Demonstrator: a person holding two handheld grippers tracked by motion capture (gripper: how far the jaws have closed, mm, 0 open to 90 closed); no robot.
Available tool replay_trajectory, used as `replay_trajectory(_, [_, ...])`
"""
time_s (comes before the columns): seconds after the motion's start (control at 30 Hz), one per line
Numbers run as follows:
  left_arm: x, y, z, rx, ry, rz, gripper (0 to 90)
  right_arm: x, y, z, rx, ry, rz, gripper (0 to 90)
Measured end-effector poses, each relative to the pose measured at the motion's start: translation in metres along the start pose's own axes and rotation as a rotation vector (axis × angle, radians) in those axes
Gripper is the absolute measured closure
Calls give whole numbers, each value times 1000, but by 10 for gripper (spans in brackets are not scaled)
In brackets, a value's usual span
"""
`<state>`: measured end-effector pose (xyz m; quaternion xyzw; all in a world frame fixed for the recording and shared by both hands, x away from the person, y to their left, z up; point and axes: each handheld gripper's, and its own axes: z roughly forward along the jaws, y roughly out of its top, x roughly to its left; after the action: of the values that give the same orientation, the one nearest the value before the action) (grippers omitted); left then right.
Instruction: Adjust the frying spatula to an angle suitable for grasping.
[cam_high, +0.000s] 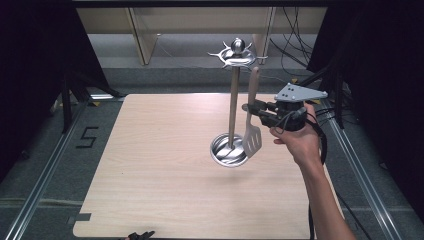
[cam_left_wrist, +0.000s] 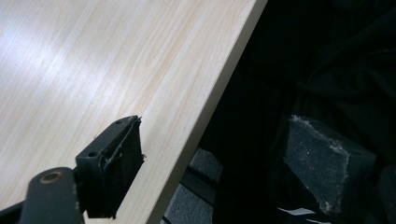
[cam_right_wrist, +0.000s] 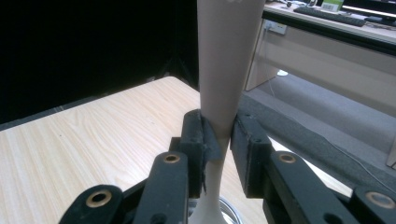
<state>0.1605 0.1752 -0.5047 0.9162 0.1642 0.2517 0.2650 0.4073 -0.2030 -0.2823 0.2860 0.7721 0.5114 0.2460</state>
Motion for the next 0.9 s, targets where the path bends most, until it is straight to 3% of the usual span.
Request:
replay_trajectory(0.33, [0, 0, 0, 12, -2, 3, 181, 2, 6, 6, 44, -11, 8, 760])
replay_trajectory(0.5, [-1, 0, -1, 4, 17, 5, 182, 4, 7, 10, 44, -35, 6, 760])
replay_trajectory(0.57, [0, 0, 0, 18, -2, 10, 182, 2, 7, 11, 47, -44, -19, 760])
replay_trajectory(0.9, [-1, 0, 1, 7, 1, 5, 182, 4, 7, 15, 43, -47, -2, 756])
